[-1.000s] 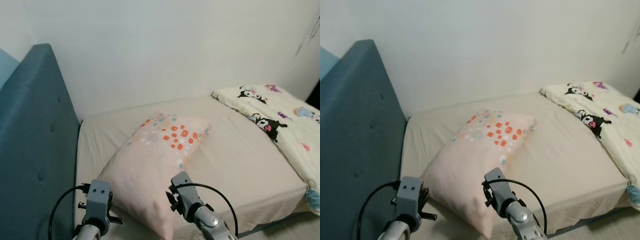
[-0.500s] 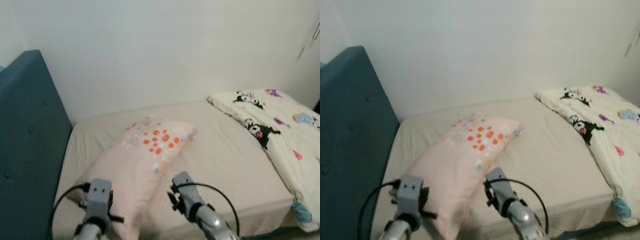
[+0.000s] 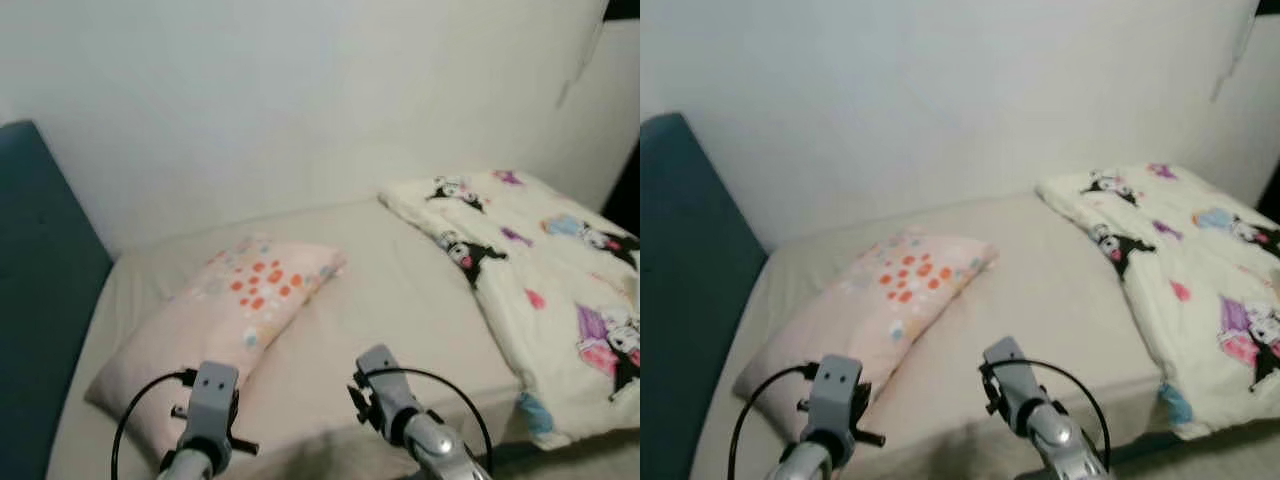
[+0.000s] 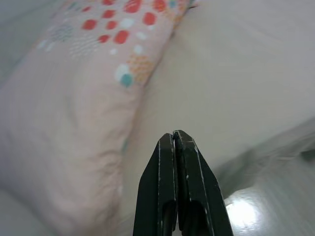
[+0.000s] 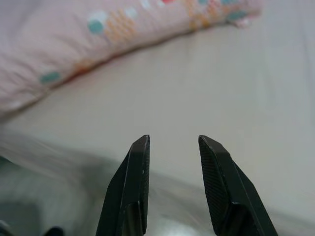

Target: Clean up the room

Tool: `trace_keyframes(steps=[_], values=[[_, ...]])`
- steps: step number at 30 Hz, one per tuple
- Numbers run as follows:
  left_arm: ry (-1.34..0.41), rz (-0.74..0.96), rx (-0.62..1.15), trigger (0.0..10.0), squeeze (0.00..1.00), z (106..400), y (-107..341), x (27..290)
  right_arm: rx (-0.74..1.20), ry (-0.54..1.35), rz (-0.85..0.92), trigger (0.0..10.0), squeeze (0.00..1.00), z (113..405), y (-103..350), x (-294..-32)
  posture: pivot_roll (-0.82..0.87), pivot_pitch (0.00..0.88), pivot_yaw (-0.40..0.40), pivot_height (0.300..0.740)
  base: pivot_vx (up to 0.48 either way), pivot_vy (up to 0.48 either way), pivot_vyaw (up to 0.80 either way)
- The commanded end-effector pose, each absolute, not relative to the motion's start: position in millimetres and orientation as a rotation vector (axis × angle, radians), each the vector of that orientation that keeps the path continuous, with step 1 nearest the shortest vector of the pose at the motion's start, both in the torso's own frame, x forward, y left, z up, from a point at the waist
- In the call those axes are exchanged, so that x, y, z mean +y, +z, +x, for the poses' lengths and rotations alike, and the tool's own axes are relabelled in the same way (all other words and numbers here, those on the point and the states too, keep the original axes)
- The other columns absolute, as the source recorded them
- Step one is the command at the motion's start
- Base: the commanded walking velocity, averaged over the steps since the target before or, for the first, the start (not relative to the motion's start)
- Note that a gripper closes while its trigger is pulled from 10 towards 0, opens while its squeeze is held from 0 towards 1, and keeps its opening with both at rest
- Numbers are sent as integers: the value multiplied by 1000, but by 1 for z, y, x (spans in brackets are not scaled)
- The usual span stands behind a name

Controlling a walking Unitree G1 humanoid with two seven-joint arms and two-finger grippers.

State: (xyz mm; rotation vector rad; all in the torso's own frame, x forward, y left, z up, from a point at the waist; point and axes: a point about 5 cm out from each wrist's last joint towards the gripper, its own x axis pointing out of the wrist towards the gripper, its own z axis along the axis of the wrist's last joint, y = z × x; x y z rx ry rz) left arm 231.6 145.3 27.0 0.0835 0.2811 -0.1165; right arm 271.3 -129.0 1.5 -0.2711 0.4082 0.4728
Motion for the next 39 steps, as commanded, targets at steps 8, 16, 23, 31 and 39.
trace_keyframes(steps=[8, 16, 23, 31, 39], values=[[-77, 124, 298, 10000, 0, 231, 23, 152, 405, 487, -267, 10000, 0, 271, 1, -120, -89, 0, 14, 738, 0, 0, 0], [-58, 112, 302, 10000, 0, 230, 18, 155, 414, 491, -287, 10000, 0, 273, 0, -119, -87, 0, 19, 738, 0, 0, 0], [-5, 83, 454, 10000, 0, 225, -10, 162, 547, 496, -358, 10000, 0, 267, -18, -121, -85, 0, 27, 738, 0, 0, 0], [-138, 136, 754, 10000, 0, 196, -62, 155, 907, 351, -433, 10000, 0, 227, -62, -149, -89, 0, 57, 738, 0, 0, 0], [-103, 120, 749, 10000, 0, 197, -64, 157, 916, 366, -435, 10000, 0, 222, -66, -146, -82, 0, 47, 738, 0, 0, 0]])
